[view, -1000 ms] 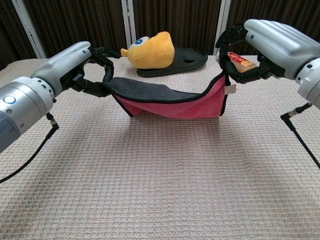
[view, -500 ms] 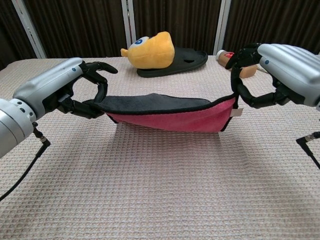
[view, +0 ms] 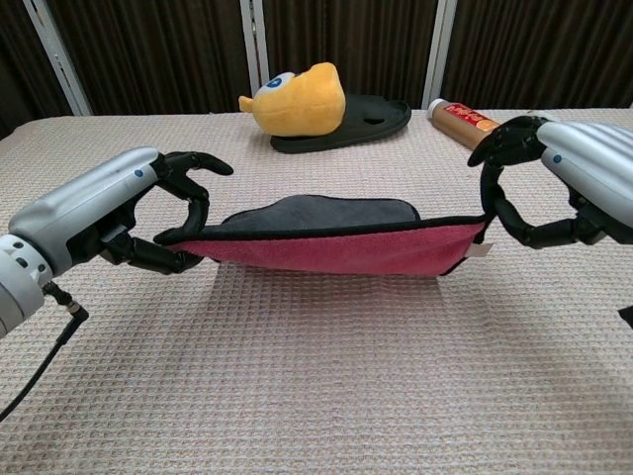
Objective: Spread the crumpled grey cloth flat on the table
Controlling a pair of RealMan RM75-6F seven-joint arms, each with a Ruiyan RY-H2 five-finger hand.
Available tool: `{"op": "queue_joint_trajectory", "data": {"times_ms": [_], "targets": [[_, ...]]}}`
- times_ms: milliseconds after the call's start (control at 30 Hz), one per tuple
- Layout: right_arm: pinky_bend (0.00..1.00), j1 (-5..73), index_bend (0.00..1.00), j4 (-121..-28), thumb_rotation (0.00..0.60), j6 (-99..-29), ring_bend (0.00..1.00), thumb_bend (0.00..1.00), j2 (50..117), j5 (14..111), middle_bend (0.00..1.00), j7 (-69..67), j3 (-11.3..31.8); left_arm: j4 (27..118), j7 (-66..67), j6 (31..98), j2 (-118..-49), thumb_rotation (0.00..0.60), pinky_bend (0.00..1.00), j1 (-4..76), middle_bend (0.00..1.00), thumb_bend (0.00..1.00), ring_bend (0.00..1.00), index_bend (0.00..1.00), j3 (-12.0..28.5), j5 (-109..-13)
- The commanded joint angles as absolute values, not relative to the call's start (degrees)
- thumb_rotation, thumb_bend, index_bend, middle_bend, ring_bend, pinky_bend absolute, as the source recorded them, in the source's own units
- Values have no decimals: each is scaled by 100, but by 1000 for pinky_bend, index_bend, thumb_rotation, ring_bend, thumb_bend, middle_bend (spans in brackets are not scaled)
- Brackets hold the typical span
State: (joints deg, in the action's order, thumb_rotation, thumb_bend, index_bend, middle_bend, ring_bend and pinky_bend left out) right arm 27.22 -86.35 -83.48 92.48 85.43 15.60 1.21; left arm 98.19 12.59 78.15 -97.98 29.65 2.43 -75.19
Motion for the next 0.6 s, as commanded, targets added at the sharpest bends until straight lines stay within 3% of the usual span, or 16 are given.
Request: {"op": "queue_joint_trajectory", "data": {"times_ms": [33,600], "targets": [[188,2644,687,-8561,600,-8341,139,568,9280,8621,285,1526,71,9783,1270,7776,-9821,600,5,2908,126,515,0,729,197,-7562],[188,2392,686,-8037,600,-8212,138,568,9612,8843,286,1228,83,9356,1146,7451,-9975,600,5,2724,130,498,0,730,135,-7766]]}}
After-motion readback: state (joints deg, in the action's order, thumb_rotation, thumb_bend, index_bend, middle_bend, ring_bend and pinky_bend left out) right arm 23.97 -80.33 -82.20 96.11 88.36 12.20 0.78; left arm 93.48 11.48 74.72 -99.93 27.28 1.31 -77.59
